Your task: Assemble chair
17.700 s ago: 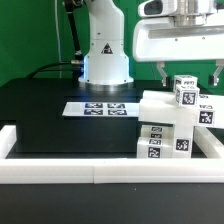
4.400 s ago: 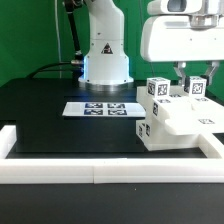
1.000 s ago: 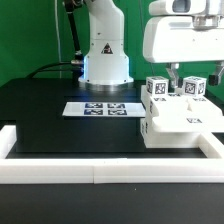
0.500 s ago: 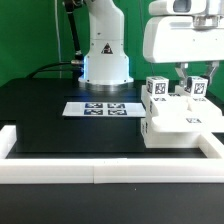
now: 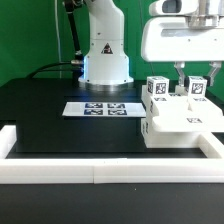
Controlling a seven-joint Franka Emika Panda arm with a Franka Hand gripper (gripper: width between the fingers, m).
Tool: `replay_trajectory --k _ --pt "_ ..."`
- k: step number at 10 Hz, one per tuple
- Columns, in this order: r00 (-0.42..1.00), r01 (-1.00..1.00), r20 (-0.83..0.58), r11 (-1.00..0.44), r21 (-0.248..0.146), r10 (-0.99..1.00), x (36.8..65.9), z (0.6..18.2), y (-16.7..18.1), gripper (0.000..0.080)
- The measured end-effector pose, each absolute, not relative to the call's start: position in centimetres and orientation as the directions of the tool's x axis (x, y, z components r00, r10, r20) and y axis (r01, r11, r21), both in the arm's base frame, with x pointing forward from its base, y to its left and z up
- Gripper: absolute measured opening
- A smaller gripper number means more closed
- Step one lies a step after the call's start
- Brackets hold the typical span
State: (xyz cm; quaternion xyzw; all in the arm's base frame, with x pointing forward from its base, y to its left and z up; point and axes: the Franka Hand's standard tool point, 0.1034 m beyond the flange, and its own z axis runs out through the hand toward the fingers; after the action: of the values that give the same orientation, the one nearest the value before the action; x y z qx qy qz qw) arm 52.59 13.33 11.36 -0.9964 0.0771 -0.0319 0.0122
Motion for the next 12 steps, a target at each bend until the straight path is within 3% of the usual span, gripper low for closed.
replay_trajectory --k 11,12 --pt "0.713 -0.698 0.026 -0.713 -0.065 -0.701 52.58 11.34 13.34 0.0289" --pt "0.744 -0.666 0.029 -0.744 -0.064 -0.668 52.58 11.34 13.34 0.0453"
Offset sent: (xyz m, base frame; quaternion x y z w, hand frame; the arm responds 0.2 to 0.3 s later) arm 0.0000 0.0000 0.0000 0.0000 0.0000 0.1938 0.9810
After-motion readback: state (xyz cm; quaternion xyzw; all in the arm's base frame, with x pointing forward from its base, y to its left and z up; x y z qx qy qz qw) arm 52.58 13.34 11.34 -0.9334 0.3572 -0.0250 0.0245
